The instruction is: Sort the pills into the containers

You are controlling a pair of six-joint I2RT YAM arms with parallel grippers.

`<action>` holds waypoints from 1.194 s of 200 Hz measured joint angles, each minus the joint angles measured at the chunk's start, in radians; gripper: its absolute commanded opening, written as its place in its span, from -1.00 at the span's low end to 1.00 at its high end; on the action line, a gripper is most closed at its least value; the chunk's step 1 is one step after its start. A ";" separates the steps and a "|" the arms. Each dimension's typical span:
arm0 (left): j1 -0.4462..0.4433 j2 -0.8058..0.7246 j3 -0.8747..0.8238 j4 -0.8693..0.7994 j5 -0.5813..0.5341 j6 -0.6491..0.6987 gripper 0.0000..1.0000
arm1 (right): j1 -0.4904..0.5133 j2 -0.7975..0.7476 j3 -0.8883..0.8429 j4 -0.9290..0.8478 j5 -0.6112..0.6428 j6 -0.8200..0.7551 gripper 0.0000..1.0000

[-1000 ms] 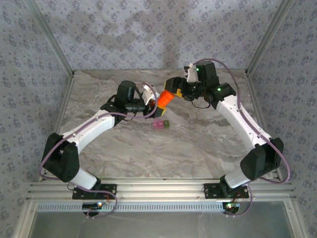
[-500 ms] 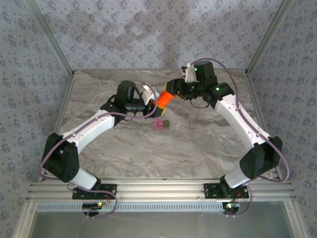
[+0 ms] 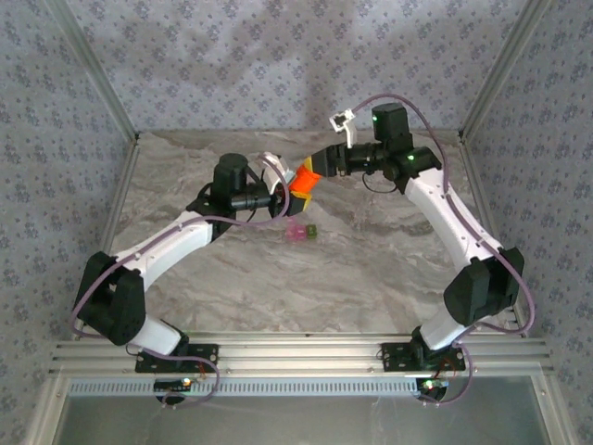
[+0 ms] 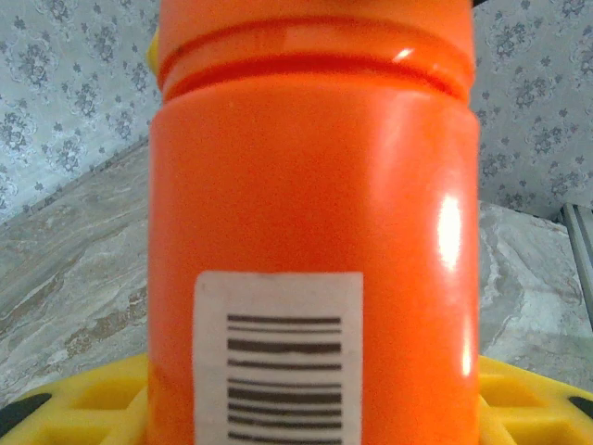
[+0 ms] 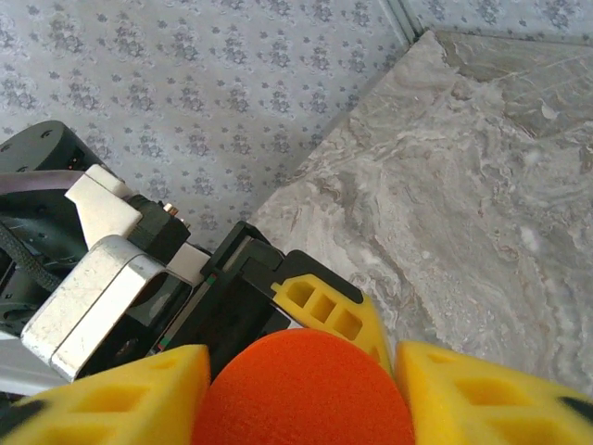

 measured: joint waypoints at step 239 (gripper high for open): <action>0.000 0.000 0.001 -0.046 -0.014 -0.001 -1.00 | 0.119 -0.038 0.019 -0.143 0.403 0.476 0.11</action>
